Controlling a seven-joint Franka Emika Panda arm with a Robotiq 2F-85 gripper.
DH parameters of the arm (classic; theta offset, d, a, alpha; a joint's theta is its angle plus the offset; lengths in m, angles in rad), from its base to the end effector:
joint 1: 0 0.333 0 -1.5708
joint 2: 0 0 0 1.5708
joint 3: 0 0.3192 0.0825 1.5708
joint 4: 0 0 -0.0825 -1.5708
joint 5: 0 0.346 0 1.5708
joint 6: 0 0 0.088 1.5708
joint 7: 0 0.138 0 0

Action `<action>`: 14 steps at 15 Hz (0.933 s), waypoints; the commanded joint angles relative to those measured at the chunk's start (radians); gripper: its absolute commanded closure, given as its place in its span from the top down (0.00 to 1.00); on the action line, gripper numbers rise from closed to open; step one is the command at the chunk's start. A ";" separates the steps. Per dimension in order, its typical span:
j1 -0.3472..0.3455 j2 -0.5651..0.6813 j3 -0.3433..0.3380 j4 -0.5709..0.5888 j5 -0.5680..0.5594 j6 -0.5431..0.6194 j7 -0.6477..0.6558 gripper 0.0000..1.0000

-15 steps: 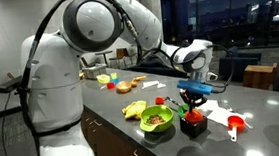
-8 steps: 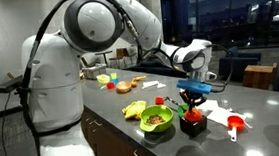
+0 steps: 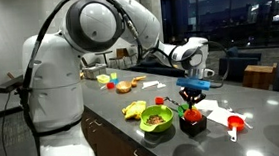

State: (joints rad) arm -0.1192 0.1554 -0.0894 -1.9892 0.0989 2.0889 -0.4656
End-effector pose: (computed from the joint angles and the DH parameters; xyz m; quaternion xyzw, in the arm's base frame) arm 0.5366 -0.1047 0.3749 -0.9937 -0.1029 0.0141 0.0424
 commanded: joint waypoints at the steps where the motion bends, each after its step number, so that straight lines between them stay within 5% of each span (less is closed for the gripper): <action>1: -0.002 -0.006 0.010 0.029 -0.036 -0.009 0.004 0.00; 14: 0.031 -0.047 0.021 0.075 -0.182 0.003 0.137 0.00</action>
State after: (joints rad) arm -0.0959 0.1449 -0.0745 -1.9047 -0.0560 2.0912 -0.3659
